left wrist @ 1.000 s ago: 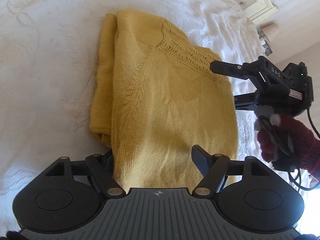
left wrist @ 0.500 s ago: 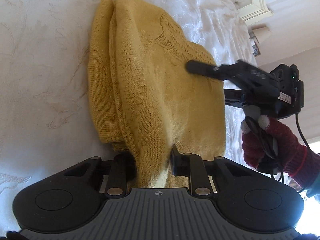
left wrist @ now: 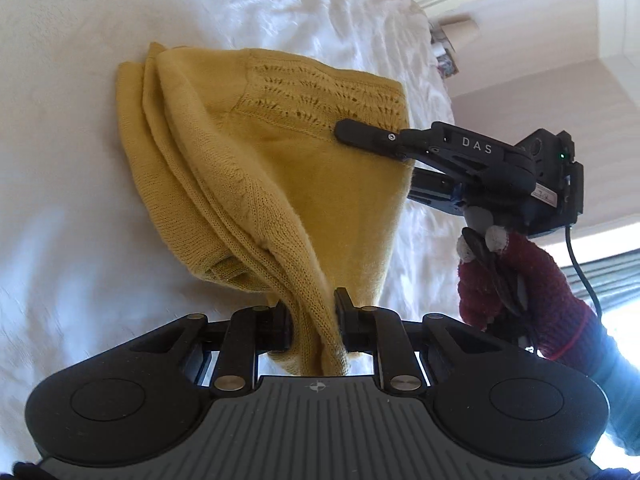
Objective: Fold small clothes
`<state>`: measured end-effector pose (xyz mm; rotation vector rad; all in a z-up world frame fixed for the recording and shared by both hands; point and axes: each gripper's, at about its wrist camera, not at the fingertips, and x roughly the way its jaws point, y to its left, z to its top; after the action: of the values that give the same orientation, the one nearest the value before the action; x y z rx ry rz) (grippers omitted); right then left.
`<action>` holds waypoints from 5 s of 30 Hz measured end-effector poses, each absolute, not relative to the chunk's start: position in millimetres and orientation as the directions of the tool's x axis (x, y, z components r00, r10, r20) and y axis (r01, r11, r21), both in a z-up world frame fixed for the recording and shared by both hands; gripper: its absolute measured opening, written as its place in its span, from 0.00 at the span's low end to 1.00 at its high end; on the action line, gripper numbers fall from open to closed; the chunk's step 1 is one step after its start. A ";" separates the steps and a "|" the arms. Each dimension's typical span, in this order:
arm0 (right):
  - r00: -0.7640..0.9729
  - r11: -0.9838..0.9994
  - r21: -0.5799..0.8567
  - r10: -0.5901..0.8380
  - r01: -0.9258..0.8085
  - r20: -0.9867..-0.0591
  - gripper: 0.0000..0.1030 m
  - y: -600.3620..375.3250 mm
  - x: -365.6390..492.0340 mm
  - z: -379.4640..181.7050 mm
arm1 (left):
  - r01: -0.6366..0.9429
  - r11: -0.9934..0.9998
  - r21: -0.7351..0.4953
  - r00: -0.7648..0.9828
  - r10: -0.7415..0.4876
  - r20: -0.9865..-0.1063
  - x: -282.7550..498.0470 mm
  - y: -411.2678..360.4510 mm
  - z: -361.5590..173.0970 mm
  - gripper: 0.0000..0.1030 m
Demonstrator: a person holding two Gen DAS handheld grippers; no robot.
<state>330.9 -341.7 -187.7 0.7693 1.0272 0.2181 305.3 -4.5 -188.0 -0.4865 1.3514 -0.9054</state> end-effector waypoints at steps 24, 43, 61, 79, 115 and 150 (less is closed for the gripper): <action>0.561 0.860 0.440 0.237 0.259 -0.793 0.67 -422.8 158.3 -182.8 | 0.283 0.894 -0.348 0.120 -0.393 -0.912 143.4 -64.5 -198.1 0.21; 0.515 0.930 0.341 0.228 0.136 -0.826 0.99 -371.8 121.1 -180.4 | 0.394 0.898 -0.193 0.430 -0.366 -0.826 233.8 -158.4 -174.6 0.42; 0.518 0.930 0.334 0.211 0.155 -0.829 0.99 -355.4 147.3 -183.0 | 0.311 0.949 -0.041 0.412 -0.174 -0.894 270.3 -117.3 -215.1 0.70; 0.436 0.949 0.272 0.179 0.159 -0.882 1.00 -361.8 145.8 -202.8 | 0.256 0.964 -0.076 0.400 -0.177 -0.899 254.2 -96.4 -193.3 1.00; 0.775 0.989 0.141 0.048 0.054 -0.631 0.99 -337.8 34.2 -58.4 | 0.132 0.986 0.105 0.770 -0.035 -0.637 75.9 -143.8 -36.7 0.99; 0.516 0.965 0.158 0.028 0.210 -0.856 0.99 -355.0 41.9 -116.3 | 0.104 0.991 0.079 0.372 0.035 -0.928 73.6 -127.6 -134.7 0.98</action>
<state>41.9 -355.0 -116.3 0.2547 1.0258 -0.1106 73.6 -127.6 -134.7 0.1317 1.1903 -0.0441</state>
